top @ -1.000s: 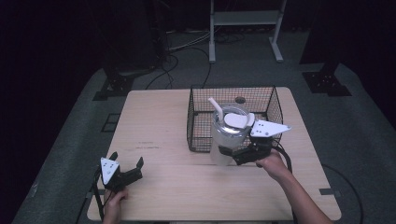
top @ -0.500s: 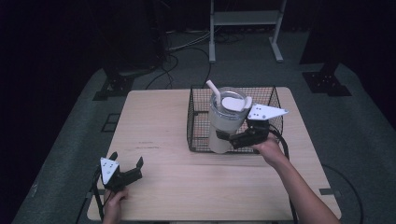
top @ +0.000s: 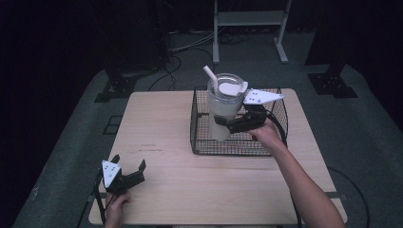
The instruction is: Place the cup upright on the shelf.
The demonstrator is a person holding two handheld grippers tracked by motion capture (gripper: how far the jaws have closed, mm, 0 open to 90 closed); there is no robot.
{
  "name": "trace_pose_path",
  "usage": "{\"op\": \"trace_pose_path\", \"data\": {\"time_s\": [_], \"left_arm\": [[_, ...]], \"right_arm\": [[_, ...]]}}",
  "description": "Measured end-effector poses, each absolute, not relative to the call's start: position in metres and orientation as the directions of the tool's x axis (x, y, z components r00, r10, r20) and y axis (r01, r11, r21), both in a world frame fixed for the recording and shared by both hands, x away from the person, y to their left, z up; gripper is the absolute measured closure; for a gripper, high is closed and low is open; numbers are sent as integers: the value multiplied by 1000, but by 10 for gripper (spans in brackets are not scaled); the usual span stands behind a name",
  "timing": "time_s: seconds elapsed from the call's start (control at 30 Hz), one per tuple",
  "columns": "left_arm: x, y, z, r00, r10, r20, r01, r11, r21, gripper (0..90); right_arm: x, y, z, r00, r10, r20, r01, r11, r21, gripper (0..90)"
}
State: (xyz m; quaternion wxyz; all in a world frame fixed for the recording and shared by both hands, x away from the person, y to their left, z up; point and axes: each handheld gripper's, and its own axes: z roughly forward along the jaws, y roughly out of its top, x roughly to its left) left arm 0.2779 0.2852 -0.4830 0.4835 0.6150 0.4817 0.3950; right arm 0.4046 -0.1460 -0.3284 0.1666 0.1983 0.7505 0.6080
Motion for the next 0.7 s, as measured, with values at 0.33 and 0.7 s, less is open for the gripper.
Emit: {"op": "trace_pose_path", "data": {"time_s": [0.33,0.7], "left_arm": [[278,286,-483,225,974,18,210,-67,975,0],[278,286,-483,225,974,12,210,-61,976,0]], "right_arm": [[429,-133,-326,-856,516,-14,100,193,976,81],[457,-130,-335,-838,545,-5,123,198,972,80]]}}
